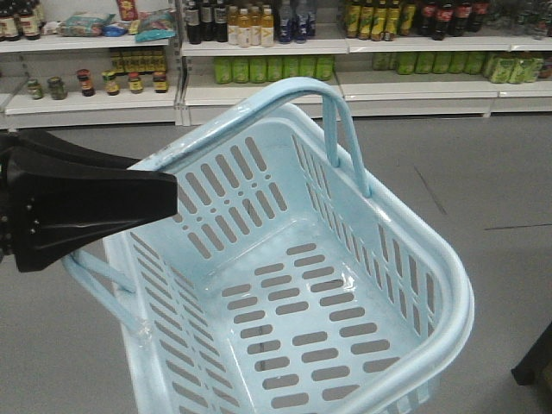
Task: Pick three apples into basket with both arms
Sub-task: 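Turn the base toward the apple table carrying the basket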
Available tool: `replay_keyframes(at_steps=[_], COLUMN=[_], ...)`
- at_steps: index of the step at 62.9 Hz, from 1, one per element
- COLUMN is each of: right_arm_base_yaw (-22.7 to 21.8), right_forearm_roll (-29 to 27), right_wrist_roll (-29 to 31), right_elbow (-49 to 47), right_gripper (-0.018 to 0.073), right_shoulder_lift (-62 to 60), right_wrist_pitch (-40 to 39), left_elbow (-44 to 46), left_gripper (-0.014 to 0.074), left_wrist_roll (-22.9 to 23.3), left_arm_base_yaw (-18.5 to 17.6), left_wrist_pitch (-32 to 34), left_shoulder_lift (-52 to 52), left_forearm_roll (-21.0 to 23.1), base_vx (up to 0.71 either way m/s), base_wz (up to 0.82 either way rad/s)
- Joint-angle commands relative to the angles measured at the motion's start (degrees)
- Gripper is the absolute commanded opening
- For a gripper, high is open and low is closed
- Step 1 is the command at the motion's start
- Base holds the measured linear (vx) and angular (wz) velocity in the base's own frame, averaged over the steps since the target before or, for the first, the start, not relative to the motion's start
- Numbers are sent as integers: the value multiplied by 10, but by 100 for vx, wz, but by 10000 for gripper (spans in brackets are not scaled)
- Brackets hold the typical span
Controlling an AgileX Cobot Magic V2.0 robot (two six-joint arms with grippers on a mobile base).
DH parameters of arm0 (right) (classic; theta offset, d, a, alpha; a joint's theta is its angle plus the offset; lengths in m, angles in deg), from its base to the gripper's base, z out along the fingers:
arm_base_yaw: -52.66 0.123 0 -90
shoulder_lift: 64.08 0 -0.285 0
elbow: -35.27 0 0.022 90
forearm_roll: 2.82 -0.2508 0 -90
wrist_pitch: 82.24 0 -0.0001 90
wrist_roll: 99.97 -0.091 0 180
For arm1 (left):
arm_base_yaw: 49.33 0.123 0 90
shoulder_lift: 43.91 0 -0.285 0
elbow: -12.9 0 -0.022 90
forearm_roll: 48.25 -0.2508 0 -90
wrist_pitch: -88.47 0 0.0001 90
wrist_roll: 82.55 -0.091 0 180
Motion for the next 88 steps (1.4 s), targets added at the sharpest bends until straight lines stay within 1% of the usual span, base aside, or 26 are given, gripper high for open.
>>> replay_keyframes(at_steps=[1, 35, 88], right_arm_base_yaw=[-4, -4, -4], right_forearm_roll=[6, 6, 6], right_wrist_roll=[1, 1, 1], right_elbow=[7, 7, 7], right_gripper=[-7, -7, -7], right_shoulder_lift=[-8, -8, -8], right_wrist_pitch=[-44, -44, -44], left_elbow=[16, 16, 16], left_gripper=[-6, -6, -6], left_wrist_roll=[1, 1, 1], left_arm_base_yaw=[-1, -1, -1], left_wrist_pitch=[-18, -18, -18], left_shoulder_lift=[11, 11, 11], left_forearm_roll=[-29, -29, -29], base_vx=[26, 20, 12], base_wz=[-43, -57, -52])
